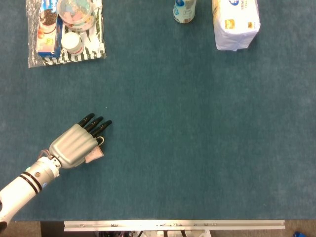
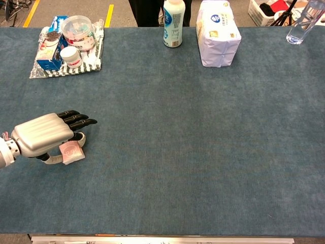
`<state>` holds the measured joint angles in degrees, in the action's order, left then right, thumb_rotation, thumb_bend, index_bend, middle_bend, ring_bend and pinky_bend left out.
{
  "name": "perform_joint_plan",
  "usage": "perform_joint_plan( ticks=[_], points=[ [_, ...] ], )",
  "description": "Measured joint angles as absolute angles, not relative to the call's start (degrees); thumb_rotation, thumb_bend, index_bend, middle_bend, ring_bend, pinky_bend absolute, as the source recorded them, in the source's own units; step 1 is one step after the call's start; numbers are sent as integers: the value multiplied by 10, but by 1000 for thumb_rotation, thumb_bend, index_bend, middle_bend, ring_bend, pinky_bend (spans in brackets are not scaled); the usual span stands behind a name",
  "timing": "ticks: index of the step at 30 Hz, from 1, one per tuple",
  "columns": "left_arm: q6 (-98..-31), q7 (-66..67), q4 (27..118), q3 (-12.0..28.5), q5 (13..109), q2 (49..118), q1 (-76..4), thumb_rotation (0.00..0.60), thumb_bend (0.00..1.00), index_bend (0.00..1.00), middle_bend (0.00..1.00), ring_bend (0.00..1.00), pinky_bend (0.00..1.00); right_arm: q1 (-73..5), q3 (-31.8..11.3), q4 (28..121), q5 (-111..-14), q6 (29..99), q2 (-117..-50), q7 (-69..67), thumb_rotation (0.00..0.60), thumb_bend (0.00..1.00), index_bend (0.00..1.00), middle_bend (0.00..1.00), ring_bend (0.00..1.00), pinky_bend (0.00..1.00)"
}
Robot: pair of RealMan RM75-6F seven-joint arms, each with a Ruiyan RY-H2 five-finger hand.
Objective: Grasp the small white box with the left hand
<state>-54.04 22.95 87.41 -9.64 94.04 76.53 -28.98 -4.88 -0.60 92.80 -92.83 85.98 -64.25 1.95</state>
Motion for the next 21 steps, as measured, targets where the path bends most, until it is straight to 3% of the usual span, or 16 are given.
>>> perform_joint_plan(
  ticks=[4,8,14,21],
  points=[
    [-539,216,879,-96,939,763,-291,600,289,163,0,0,98,-49,-6,928,-928,859,-643,20,600,61,607,530,335,206],
    [-544,199,886,-96,943,760,-293,600,290,45,0,0,100,-49,-6,928,-929,860,-643,20,600,61,607,530,335,206],
    [-563,184,893,-91,944,754,-290,600,290,28,0,0,108,-49,-5,928,-929,860,-643,20,600,60,607,530,335,206],
    [-642,162,906,-77,942,740,-262,600,290,160,0,0,143,-47,-7,930,-930,863,-641,18,600,61,607,530,335,206]
  ],
)
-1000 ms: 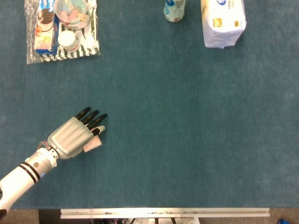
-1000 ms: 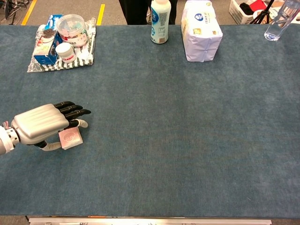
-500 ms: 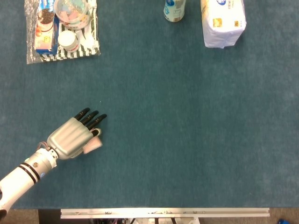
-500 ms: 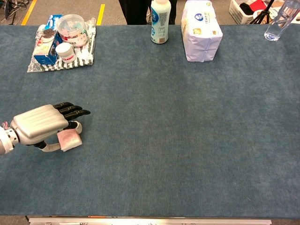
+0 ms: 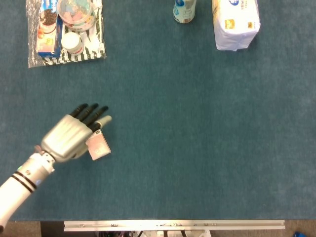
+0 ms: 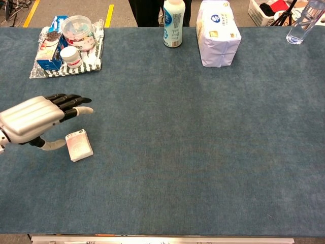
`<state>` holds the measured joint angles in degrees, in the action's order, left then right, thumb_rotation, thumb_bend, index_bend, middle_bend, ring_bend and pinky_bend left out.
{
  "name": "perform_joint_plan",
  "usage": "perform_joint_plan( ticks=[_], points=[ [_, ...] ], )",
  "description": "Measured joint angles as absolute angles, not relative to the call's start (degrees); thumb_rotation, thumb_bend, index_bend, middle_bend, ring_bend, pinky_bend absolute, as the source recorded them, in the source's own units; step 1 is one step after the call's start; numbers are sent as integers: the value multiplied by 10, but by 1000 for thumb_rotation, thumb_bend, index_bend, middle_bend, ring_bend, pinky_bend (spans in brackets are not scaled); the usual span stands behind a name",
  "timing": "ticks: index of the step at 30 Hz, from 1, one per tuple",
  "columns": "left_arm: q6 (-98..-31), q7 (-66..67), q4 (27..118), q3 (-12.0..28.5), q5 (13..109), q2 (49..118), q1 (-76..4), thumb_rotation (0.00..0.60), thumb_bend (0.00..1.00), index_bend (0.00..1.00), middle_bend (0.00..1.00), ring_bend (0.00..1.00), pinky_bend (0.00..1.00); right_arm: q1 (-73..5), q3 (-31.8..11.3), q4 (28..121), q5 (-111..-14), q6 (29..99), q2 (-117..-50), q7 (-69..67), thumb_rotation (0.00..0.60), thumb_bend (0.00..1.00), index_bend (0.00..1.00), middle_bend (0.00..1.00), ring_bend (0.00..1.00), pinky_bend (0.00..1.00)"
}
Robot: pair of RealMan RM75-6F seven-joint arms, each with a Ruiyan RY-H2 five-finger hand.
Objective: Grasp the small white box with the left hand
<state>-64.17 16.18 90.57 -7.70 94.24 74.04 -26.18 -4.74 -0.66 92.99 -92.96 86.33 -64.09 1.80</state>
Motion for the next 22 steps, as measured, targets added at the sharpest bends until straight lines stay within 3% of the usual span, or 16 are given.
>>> perform_joint_plan(
  ticks=[5,14,22],
  points=[
    [-734,141,919,-71,949,717,-221,600,290,290,19,17,172,-47,-6,930,-931,864,-641,20,600,61,607,530,335,206],
    [-879,100,896,-55,958,693,-138,600,290,338,88,45,194,-47,-7,929,-930,865,-642,24,600,61,607,530,335,206],
    [-909,47,846,-37,944,694,-109,600,290,347,100,54,194,-51,-10,919,-920,853,-646,21,600,61,607,530,335,206]
  ],
)
